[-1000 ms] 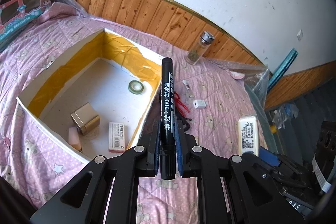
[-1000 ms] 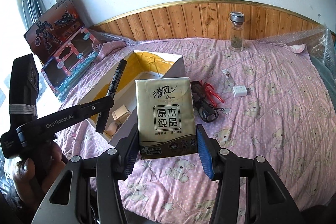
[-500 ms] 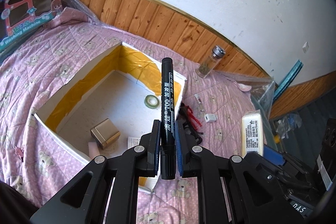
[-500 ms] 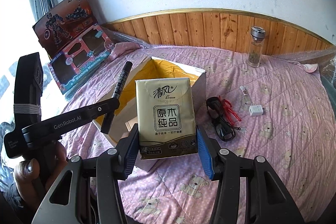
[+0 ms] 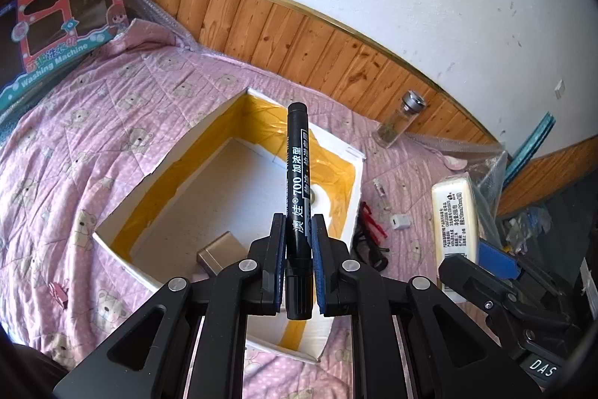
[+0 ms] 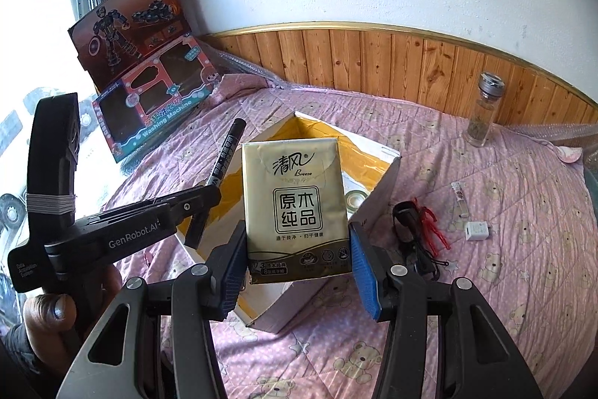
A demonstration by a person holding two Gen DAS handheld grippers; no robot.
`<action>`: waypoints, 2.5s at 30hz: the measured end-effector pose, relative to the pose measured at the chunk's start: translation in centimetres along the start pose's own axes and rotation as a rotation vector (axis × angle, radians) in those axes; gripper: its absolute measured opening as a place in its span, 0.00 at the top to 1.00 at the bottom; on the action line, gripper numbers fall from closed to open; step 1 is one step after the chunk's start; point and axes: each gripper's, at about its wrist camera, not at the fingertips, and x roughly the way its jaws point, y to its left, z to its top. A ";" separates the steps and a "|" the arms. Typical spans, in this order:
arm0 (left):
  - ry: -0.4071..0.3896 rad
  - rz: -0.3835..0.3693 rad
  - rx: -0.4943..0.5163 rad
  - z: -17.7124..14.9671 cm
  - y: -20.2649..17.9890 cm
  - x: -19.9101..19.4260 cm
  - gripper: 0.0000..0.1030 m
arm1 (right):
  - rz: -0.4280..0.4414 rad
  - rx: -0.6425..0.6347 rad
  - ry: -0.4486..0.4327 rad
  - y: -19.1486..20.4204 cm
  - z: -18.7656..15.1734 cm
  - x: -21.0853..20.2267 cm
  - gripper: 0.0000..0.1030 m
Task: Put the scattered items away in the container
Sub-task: 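Carry the marker in the left tool and tissue pack in the right over the box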
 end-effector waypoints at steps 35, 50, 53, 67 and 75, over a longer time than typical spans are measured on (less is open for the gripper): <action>0.158 0.014 -0.014 4.7 3.1 6.6 0.87 | -0.026 -0.043 0.130 -0.5 4.2 11.1 0.49; 0.288 0.029 0.028 5.3 2.3 11.4 0.87 | -0.049 -0.036 0.187 -2.2 5.0 15.0 0.49; 0.301 0.028 0.022 5.7 2.3 11.8 0.87 | -0.052 -0.036 0.199 -2.5 5.2 15.6 0.49; 0.347 0.071 -0.024 6.7 3.6 14.2 0.87 | -0.032 -0.036 0.304 -3.1 6.2 19.2 0.49; 0.353 0.072 -0.052 7.2 4.2 14.9 0.87 | -0.034 -0.062 0.373 -3.6 6.0 21.2 0.49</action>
